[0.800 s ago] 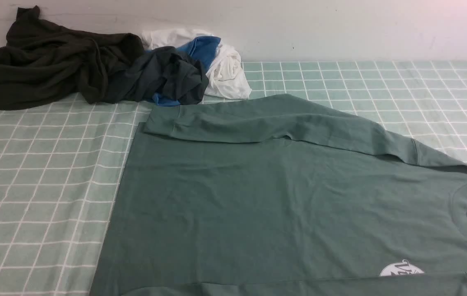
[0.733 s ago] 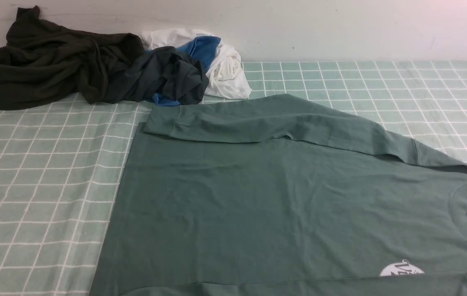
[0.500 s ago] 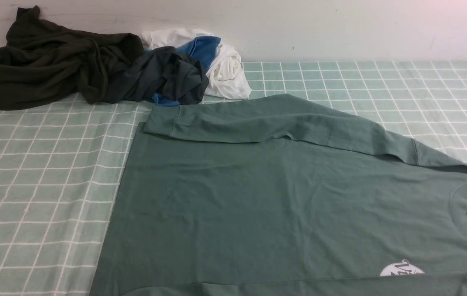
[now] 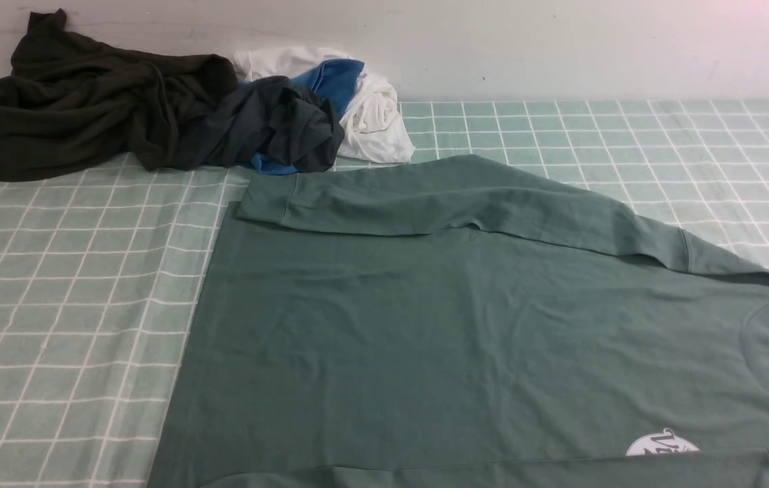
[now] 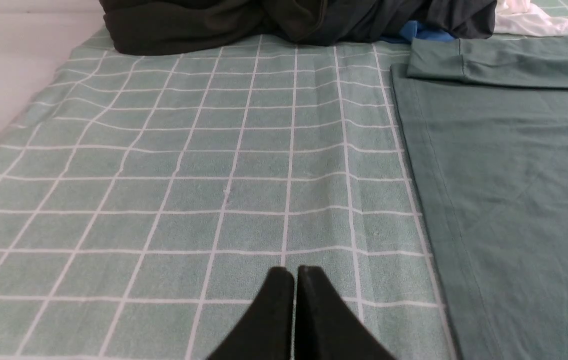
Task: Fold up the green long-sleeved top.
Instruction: Use the left arm to clamp the cuff closest to it
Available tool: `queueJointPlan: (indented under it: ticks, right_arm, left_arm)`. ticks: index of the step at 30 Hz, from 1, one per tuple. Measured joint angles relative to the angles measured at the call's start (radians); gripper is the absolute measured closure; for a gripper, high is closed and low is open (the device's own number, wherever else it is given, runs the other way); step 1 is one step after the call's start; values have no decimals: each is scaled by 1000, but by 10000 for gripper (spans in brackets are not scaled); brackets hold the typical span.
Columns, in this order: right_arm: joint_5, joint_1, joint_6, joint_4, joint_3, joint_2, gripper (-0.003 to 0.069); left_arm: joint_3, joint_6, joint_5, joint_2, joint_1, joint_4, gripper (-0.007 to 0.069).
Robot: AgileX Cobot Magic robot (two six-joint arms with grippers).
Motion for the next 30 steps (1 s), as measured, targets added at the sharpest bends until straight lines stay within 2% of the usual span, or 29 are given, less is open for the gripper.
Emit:
queueJointPlan:
  ticks: [11,30]
  right_arm:
    - [1,0,-9,-21,0,0,673]
    - [1,0,-9,15,0,0,673]
  left_arm:
    - [0,0,0,0,0,0,627]
    - [0,0,0,0,0,1,627]
